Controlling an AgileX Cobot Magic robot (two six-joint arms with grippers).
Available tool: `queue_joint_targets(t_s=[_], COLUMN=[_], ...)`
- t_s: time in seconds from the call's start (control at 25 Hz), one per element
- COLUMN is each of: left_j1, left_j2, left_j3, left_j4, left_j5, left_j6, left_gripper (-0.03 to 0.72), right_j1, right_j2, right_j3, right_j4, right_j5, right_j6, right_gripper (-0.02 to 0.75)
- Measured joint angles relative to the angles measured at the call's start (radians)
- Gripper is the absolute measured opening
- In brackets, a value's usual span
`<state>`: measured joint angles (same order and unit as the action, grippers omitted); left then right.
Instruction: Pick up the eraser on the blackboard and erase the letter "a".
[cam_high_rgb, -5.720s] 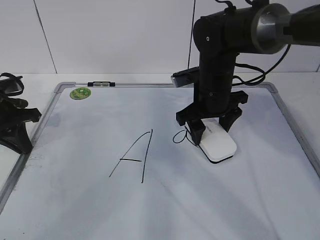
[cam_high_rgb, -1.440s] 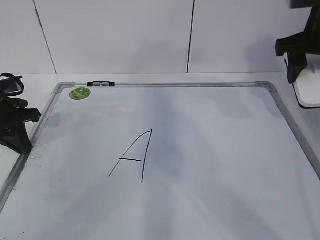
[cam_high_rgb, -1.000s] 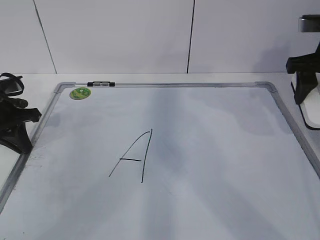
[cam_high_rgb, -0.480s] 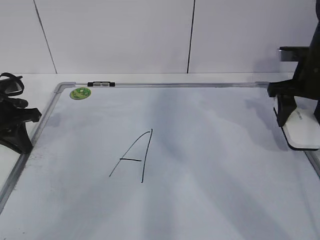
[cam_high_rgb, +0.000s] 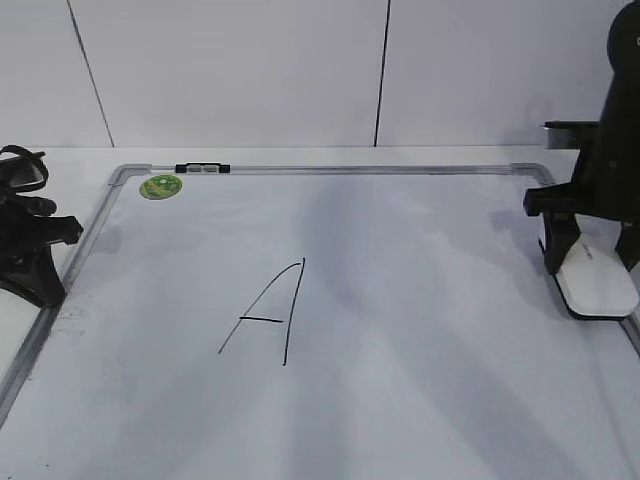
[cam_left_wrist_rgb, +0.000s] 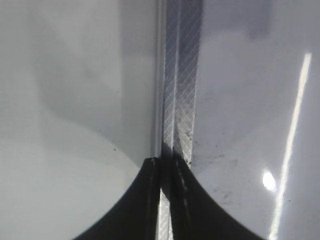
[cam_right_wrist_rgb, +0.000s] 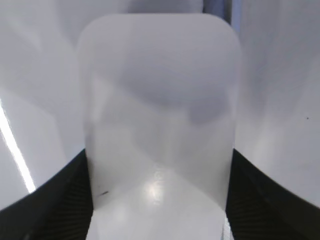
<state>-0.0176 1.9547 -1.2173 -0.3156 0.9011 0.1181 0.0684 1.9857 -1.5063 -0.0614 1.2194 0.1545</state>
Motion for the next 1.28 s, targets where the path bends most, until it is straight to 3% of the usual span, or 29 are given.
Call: queue_joint_targets(t_s=[1.28], left_j1=[0.0], left_j2=[0.0], left_j3=[0.0], left_j4=[-0.002], left_j5=[0.0], left_j6=[0.002], left_gripper=[0.029], right_j1=[-0.001], right_j2=[0.032], right_j3=[0.0], right_j4=[-0.002], right_j5=[-0.049], right_j6=[0.004], right_gripper=[0.531])
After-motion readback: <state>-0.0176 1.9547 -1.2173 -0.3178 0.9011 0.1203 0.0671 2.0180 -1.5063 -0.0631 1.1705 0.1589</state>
